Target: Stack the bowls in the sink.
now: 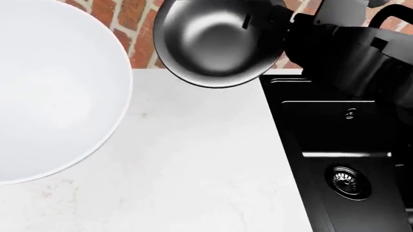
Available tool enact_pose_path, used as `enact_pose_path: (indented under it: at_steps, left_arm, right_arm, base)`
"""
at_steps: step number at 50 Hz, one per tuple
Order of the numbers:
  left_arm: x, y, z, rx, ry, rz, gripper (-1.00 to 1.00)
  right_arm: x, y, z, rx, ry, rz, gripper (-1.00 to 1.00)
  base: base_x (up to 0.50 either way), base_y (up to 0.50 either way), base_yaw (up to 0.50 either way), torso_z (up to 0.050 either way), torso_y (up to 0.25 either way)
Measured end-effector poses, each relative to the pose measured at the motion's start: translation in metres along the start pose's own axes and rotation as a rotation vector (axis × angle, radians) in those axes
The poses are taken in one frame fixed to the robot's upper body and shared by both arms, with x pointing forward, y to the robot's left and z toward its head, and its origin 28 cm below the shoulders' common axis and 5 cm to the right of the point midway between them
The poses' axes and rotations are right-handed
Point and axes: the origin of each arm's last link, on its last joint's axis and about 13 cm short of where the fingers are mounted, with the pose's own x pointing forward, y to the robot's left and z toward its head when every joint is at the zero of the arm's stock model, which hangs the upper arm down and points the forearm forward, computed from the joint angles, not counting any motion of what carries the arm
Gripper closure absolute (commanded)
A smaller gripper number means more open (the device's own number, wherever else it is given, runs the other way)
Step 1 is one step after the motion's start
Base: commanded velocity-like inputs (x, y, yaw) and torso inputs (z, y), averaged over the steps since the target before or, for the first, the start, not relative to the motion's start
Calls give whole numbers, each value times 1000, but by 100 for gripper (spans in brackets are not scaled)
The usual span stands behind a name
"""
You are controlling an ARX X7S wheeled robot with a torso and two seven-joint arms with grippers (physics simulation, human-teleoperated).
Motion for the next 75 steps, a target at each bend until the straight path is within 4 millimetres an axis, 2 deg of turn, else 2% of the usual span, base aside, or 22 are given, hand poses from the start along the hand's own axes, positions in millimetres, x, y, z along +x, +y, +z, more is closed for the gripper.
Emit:
enact_pose_path:
  at_steps: [11,20,44,59,75]
  left_arm:
    - [-2,2,-1,-4,-4,9,100]
    - [-3,3,-1,-5,-4,17,100]
    - [-9,12,0,-21,-20,75,100]
    - [-10,13,0,-21,-29,98,100]
    - [-9,14,0,-16,-33,103,100]
  right_arm:
    - [-28,1,11,-69,-96,30,100]
    - [-47,-3,17,-122,-143,13,100]
    - [-70,-12,21,-157,-189,-9,100]
    - [-85,-29,21,-139,-219,-38,100]
    - [-101,-57,19,-99,-260,-160,100]
  base:
    - [0,0,0,0,0]
    - [-481,0,0,0,1]
    - [-500,-102,0,0,0]
    - [-470,-383,0,0,0]
    - [69,-500,0,0,0]
